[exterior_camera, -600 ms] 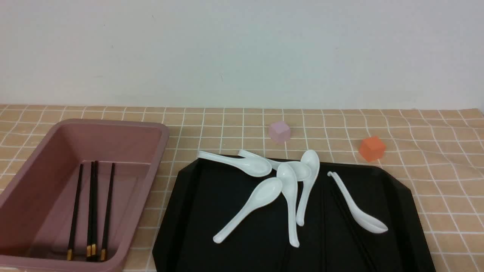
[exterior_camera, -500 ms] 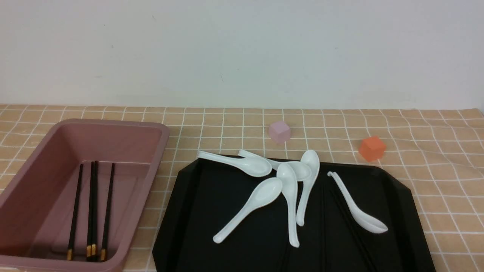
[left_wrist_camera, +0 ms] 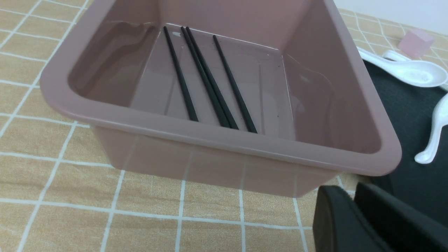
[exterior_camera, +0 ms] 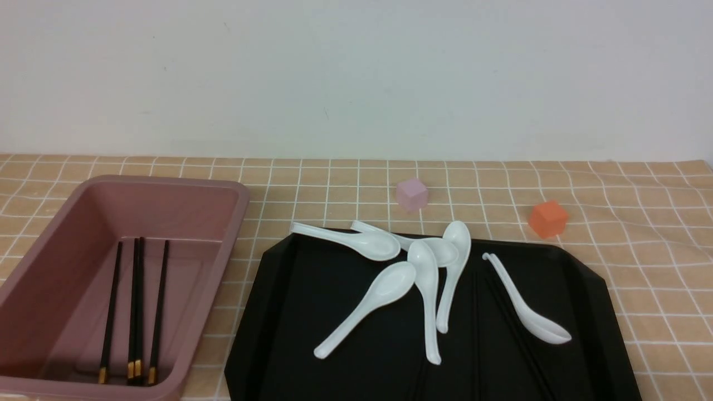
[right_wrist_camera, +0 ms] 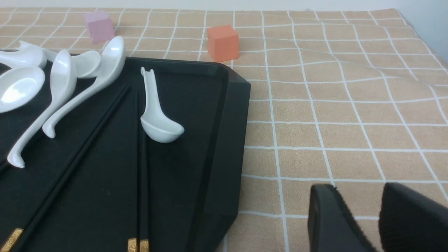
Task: On brown tablecloth take chopsticks from black tray and put them in box.
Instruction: 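Reach over to the black tray and grasp a pair of chopsticks with the left gripper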
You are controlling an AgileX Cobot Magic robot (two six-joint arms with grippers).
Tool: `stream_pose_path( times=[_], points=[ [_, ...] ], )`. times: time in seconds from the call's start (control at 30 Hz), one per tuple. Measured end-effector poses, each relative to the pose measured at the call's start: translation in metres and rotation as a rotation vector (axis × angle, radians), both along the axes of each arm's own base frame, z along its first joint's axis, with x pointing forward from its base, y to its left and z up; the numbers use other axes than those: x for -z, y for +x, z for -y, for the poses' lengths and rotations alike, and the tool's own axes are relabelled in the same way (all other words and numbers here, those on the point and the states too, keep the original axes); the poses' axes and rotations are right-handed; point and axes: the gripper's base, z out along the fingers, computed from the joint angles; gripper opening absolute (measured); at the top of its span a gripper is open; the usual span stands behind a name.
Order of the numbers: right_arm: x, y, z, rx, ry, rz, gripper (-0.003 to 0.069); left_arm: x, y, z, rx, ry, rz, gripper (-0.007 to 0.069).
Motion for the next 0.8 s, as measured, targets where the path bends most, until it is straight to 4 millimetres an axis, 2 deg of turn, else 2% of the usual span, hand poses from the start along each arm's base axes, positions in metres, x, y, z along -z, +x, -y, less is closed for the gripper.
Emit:
stream_pose_path(
  times=[0.67,0.73,0.8],
  points=[
    [0.0000,0.0000,0.0000,0.000,0.000,0.000,0.0240,0.0000,0.0000,0.0000,0.000,0.000,0.000,0.0107],
    [0.0000,0.0000,0.0000,0.000,0.000,0.000,0.0240,-0.0004,0.0000,0.0011,-0.004,-0.052,-0.003,0.0110],
    [0.0000,0.0000,0.0000,0.000,0.000,0.000,0.0240,-0.0022,0.0000,0.0040,-0.017,-0.204,-0.007,0.0111]
  ],
)
